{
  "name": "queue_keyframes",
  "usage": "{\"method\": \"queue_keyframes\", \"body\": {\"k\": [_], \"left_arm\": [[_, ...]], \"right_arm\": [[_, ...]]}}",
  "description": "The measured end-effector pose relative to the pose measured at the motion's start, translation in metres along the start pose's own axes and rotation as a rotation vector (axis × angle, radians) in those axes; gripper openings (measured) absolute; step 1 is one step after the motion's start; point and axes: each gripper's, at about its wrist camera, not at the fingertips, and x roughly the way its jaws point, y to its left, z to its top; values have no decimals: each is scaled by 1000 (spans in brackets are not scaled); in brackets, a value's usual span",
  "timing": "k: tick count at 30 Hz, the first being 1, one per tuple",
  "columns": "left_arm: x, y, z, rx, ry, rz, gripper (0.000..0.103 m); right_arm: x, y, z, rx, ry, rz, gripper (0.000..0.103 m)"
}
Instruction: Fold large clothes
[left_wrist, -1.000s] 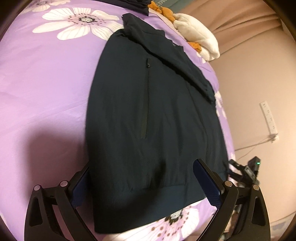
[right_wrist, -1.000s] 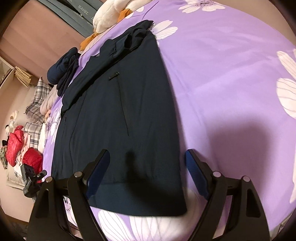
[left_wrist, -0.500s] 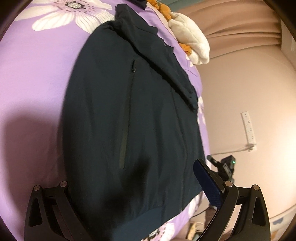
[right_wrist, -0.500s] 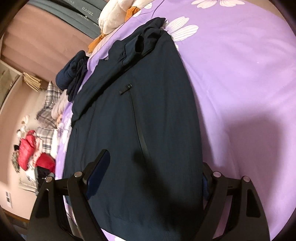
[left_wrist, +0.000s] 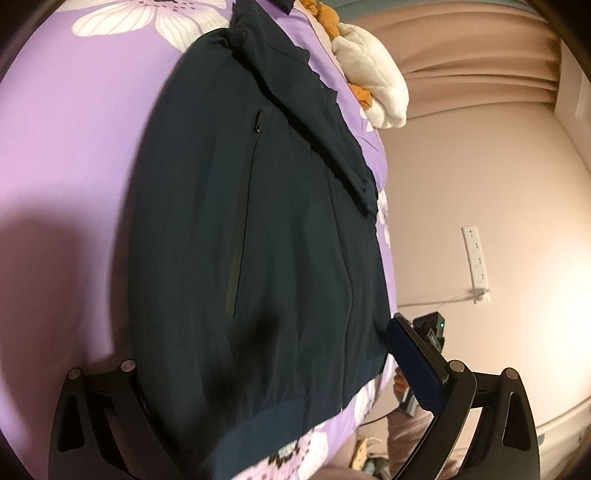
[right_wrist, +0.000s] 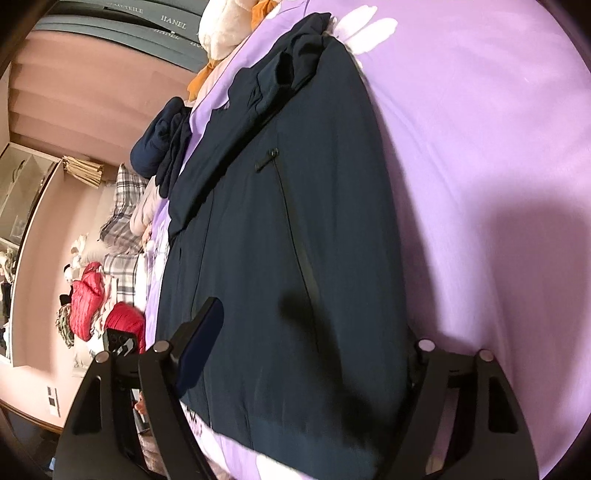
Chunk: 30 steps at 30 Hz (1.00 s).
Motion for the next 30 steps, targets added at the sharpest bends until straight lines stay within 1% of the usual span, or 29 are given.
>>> {"method": "queue_keyframes", "body": {"k": [6,8,10,12,16,17,19,20,21,22,23,24,26,27,29,30], "left_arm": [[-6,4,-14,-27,15,1,100],[-3,3,-12,-19,33,9,100],[0,5,-7,-37,39,12,100],[3,4,-2,-50,37,7,100],[8,3,4,-50,37,12,100],[10,2,5,-48,38,18,100],[8,3,3,-47,39,33,99],[8,2,4,-44,33,50,94],[8,2,3,-42,30,68,89],[8,3,3,-40,30,93,80],[7,4,2,-41,28,104,73],[5,7,1,-50,23,108,69],[2,12,0,-73,17,114,47],[1,16,-1,-88,14,123,41],[-1,23,-4,-104,10,135,16],[-2,28,-5,-119,9,140,11]], "right_arm": [[-12,-5,-20,6,21,11,78],[-12,-6,-27,13,40,21,78],[-11,-5,-30,-1,40,21,78],[-7,-4,-29,2,38,17,79],[1,1,-22,-11,31,14,79],[4,3,-21,-18,27,12,79],[8,5,-18,-31,20,9,74],[10,6,-17,-34,16,5,69],[13,7,-15,-38,13,0,61],[14,6,-14,-39,11,-4,57],[15,6,-14,-38,9,-8,50],[15,5,-13,-35,7,-12,45],[14,2,-14,-29,1,-21,37],[13,0,-14,-26,-1,-24,31],[11,-3,-14,-16,-6,-28,24],[10,-5,-15,-9,-10,-29,20]]}}
